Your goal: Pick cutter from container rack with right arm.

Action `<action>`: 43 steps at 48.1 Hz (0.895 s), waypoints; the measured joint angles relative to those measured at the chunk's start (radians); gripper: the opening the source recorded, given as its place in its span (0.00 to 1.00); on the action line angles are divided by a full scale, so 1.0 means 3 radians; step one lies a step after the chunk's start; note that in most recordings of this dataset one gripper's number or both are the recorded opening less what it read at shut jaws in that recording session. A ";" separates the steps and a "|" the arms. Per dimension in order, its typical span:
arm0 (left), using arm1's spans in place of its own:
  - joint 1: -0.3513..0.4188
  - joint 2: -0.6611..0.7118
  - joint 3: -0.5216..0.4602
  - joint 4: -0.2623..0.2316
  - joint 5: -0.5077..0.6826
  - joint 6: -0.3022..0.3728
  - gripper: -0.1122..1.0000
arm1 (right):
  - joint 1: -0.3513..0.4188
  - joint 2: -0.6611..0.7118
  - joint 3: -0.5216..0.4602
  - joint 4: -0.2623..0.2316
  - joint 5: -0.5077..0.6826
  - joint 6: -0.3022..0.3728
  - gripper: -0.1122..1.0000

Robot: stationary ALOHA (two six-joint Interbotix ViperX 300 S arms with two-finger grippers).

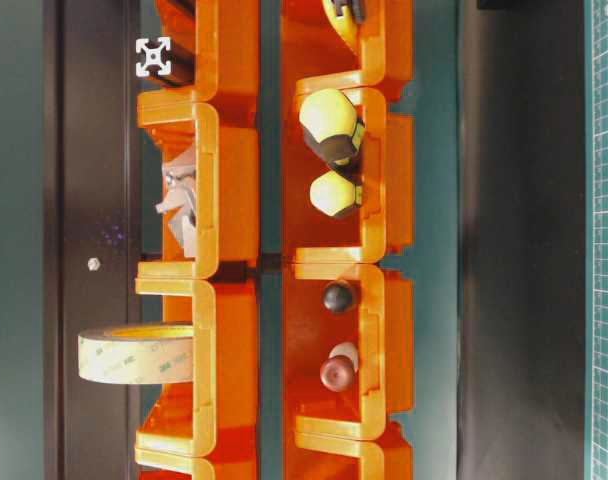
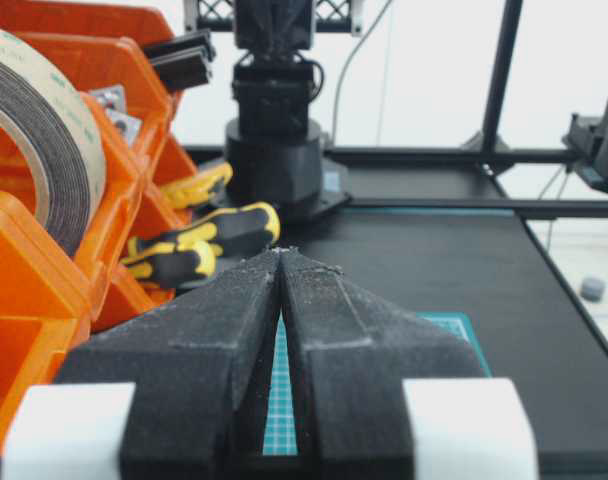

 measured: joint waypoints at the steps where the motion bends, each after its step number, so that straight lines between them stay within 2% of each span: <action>1: 0.0000 0.0000 0.0000 -0.0005 0.0000 -0.0005 0.15 | 0.0000 0.0000 0.0000 0.0000 0.0000 0.0000 0.12; 3: 0.0000 0.0000 0.0000 0.0015 0.0015 -0.0026 0.16 | 0.0000 0.0000 0.0000 0.0010 0.0005 0.0015 0.13; 7: 0.0005 0.0010 -0.0010 0.0077 0.0107 -0.0148 0.11 | 0.0000 0.0000 -0.0036 0.0046 0.0087 0.0061 0.10; 12: 0.0010 -0.0005 -0.0072 0.0092 0.0245 -0.0225 0.11 | 0.0005 -0.0020 -0.0148 0.0051 0.0348 0.0082 0.10; 29: 0.0010 -0.0118 -0.0286 0.0097 0.0869 -0.0266 0.11 | 0.0102 -0.0020 -0.0885 0.0051 0.1764 0.0082 0.10; 36: -0.0005 -0.0230 -0.0343 0.0097 0.1089 -0.0297 0.11 | 0.0184 0.0077 -0.1135 -0.0005 0.2306 0.0092 0.10; 43: -0.0020 -0.0353 -0.0383 0.0097 0.1309 -0.0317 0.11 | 0.0312 0.0307 -0.1360 -0.0194 0.2884 0.0112 0.10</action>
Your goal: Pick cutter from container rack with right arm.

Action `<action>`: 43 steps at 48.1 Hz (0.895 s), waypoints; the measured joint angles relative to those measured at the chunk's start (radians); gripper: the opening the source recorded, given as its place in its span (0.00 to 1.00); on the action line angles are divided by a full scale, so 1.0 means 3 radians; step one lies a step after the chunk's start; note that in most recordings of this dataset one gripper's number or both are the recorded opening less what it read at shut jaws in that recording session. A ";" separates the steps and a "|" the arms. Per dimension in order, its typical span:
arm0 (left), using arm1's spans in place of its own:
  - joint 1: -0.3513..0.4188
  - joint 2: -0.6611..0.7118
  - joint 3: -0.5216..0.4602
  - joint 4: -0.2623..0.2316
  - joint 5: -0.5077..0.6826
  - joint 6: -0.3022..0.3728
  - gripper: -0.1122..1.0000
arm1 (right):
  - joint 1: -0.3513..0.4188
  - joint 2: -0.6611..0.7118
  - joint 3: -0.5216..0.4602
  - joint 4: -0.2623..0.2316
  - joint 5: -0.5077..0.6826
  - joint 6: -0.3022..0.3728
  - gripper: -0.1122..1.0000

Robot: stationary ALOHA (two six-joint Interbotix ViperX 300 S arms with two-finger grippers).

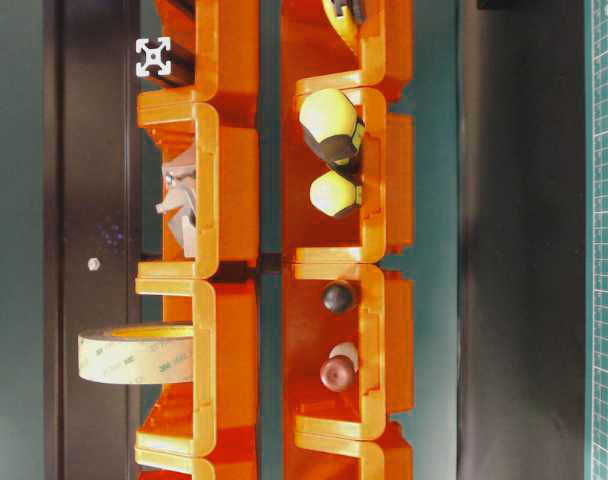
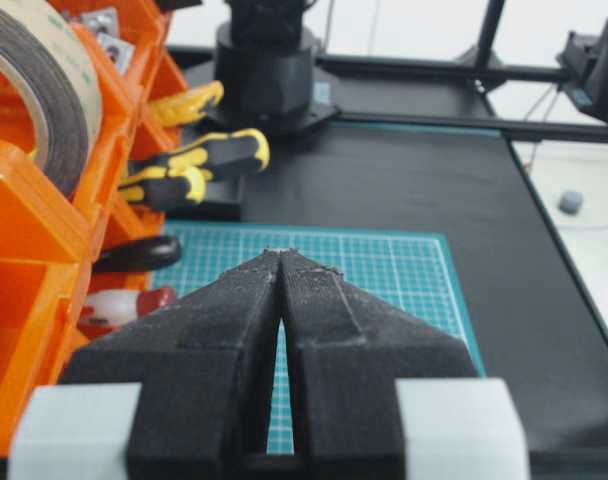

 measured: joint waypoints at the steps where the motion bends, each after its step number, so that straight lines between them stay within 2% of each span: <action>1: 0.0000 -0.0020 0.0000 0.0000 0.0026 0.0000 0.11 | 0.0026 0.0036 -0.0026 -0.0036 0.0061 0.0000 0.10; 7: 0.0005 -0.0046 -0.0010 0.0000 0.0077 0.0000 0.11 | 0.0240 0.0271 -0.0159 -0.0266 0.0343 0.0056 0.10; 12: 0.0005 -0.0046 -0.0010 0.0000 0.0092 -0.0005 0.11 | 0.0481 0.0562 -0.0286 -0.0634 0.0552 0.0281 0.10; 17: 0.0005 -0.0036 -0.0010 0.0000 0.0092 -0.0005 0.11 | 0.0731 0.0818 -0.0389 -0.1145 0.0767 0.0721 0.10; 21: -0.0010 -0.0036 -0.0010 0.0000 0.0092 -0.0005 0.11 | 0.1007 0.1012 -0.0450 -0.1662 0.1048 0.1202 0.10; 24: -0.0031 -0.0036 -0.0010 0.0000 0.0092 -0.0005 0.11 | 0.1186 0.1120 -0.0465 -0.1963 0.1253 0.1473 0.10; 25: -0.0041 -0.0036 -0.0010 0.0000 0.0097 -0.0005 0.11 | 0.1278 0.1156 -0.0465 -0.2112 0.1375 0.1641 0.10; 30: -0.0066 -0.0036 -0.0010 0.0000 0.0092 -0.0005 0.11 | 0.1595 0.1232 -0.0455 -0.2531 0.1667 0.2163 0.10; 32: -0.0066 -0.0036 -0.0010 0.0000 0.0097 0.0000 0.11 | 0.1682 0.1232 -0.0414 -0.2638 0.1687 0.2342 0.10; 36: -0.0066 -0.0036 -0.0010 0.0000 0.0097 -0.0005 0.11 | 0.1774 0.1258 -0.0286 -0.2741 0.1682 0.2577 0.10; 43: -0.0066 -0.0036 -0.0010 0.0000 0.0097 0.0000 0.11 | 0.1800 0.1365 -0.0143 -0.2802 0.1560 0.2659 0.10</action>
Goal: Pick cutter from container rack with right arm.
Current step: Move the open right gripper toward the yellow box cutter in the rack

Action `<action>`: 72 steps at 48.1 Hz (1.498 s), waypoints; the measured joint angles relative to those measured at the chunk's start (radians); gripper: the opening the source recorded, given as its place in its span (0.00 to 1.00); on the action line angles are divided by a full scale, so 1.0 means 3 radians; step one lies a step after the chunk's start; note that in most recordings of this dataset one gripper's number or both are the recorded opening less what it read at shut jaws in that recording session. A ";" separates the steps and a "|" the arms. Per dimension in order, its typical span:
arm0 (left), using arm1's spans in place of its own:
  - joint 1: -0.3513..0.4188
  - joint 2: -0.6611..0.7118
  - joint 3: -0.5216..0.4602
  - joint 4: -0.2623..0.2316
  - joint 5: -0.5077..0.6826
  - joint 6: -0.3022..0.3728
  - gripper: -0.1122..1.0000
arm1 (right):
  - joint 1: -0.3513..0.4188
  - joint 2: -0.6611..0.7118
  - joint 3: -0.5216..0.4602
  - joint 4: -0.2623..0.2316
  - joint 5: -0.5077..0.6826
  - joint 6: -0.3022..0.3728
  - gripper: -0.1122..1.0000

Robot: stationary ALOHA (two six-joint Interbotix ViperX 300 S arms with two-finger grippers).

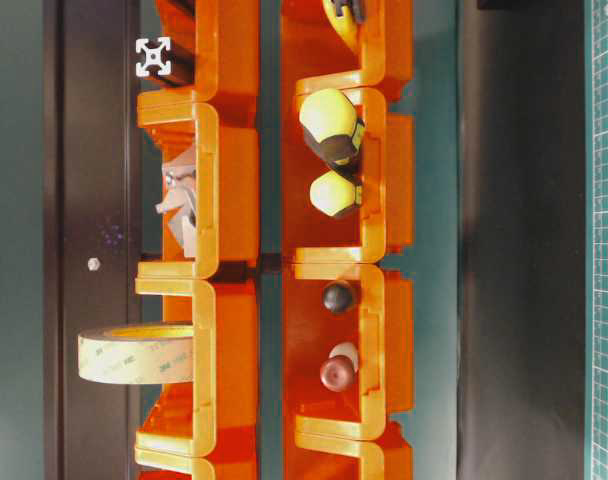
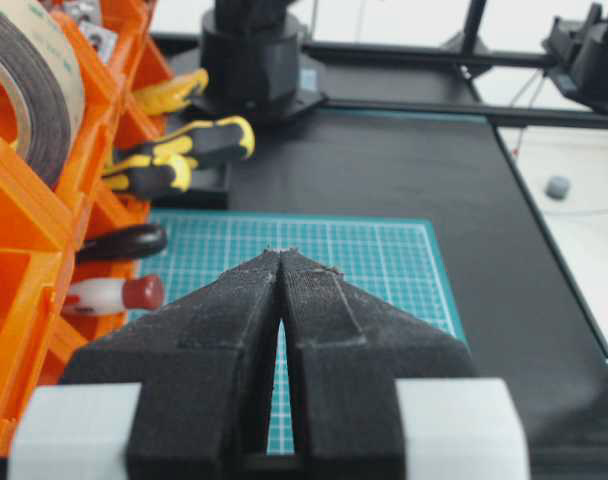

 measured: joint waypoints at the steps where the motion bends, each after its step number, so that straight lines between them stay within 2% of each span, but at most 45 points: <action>1: 0.0000 0.0000 0.0000 0.0000 0.0000 0.0000 0.11 | 0.0000 0.0015 0.0010 -0.0010 -0.0015 0.0005 0.10; 6: 0.0000 0.0000 0.0000 0.0000 0.0000 -0.0005 0.11 | -0.0005 0.0112 0.0041 -0.0092 -0.0051 0.0000 0.10; 10: 0.0000 0.0000 0.0000 0.0000 0.0000 -0.0010 0.11 | -0.0020 0.0174 0.0056 -0.0143 -0.0066 0.0000 0.17; 13: -0.0010 0.0000 0.0000 0.0000 0.0000 -0.0020 0.11 | -0.0041 0.0199 0.0061 -0.0164 -0.0087 -0.0015 0.28; 20: -0.0041 0.0000 0.0000 0.0000 0.0000 -0.0026 0.11 | -0.0066 0.0235 0.0107 -0.0225 -0.0205 -0.0005 0.67; 24: -0.0041 0.0000 0.0000 0.0000 0.0000 -0.0031 0.11 | -0.0087 0.0245 0.0128 -0.0286 -0.0215 -0.0005 0.83; 31: -0.0051 0.0005 0.0000 0.0000 0.0000 -0.0036 0.11 | -0.0123 0.0291 0.0148 -0.0506 -0.0189 0.0000 0.77; 38: -0.0061 0.0015 0.0000 0.0000 -0.0005 -0.0082 0.11 | -0.0199 0.0414 0.0184 -0.0680 -0.0133 0.0005 0.77; 54: -0.0066 0.0015 0.0000 0.0000 0.0000 -0.0189 0.11 | -0.0373 0.0772 0.0245 -0.0762 -0.0107 0.0056 0.77; 65: -0.0082 0.0015 0.0000 0.0000 0.0000 -0.0210 0.11 | -0.0430 0.0803 0.0281 -0.0915 -0.0107 0.0205 0.77; 72: -0.0138 0.0066 0.0000 0.0000 0.0000 -0.0261 0.11 | -0.0537 0.0808 0.0286 -0.0961 -0.0107 0.0220 0.77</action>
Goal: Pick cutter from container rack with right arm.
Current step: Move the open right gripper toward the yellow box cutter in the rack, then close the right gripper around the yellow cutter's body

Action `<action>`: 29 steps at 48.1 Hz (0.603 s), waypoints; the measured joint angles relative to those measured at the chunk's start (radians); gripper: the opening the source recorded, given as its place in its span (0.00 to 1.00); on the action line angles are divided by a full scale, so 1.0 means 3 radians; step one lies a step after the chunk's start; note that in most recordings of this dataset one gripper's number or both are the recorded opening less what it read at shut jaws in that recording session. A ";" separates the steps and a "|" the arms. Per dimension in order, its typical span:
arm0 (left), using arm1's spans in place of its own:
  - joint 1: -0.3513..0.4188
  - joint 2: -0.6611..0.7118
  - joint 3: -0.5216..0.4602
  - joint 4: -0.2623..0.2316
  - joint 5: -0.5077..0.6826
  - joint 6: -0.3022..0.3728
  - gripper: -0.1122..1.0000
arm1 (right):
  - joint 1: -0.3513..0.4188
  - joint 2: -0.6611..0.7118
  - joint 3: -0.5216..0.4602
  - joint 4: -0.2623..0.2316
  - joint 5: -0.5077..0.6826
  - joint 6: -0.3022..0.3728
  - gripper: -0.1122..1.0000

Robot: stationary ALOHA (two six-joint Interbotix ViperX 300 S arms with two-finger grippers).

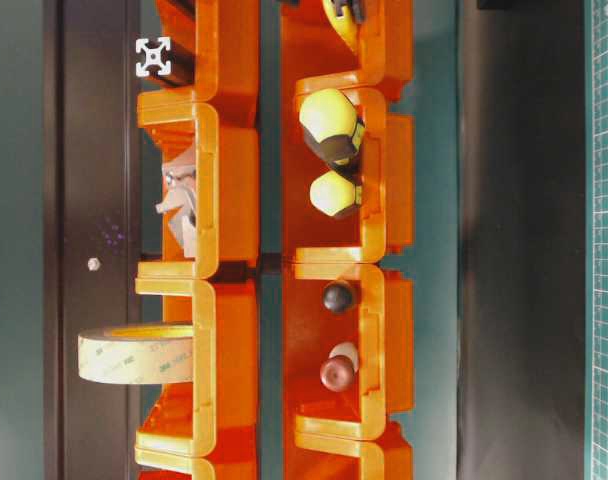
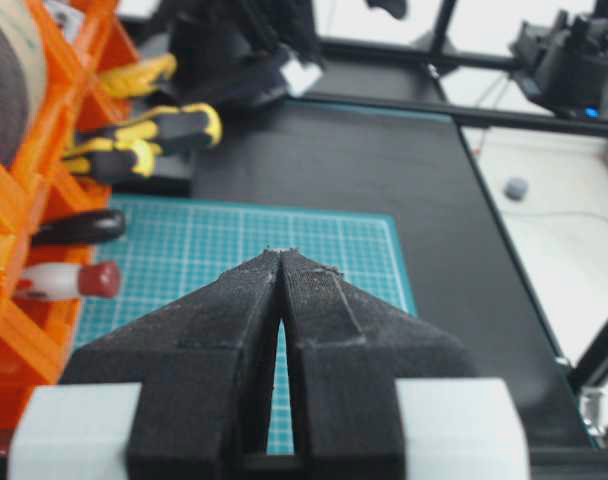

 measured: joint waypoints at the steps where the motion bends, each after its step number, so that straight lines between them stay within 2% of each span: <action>1: 0.0000 0.0010 0.0000 0.0000 -0.0005 -0.0010 0.11 | -0.0015 0.0000 0.0000 -0.0005 0.0000 0.0000 0.77; 9: -0.0005 0.0036 0.0000 0.0000 0.0000 -0.0036 0.11 | -0.0128 0.0005 0.0020 -0.0061 -0.0005 0.0000 0.77; 29: -0.0010 0.0020 0.0000 0.0000 0.0000 -0.0036 0.11 | -0.0220 0.0010 0.0092 -0.0072 -0.0123 0.0010 0.73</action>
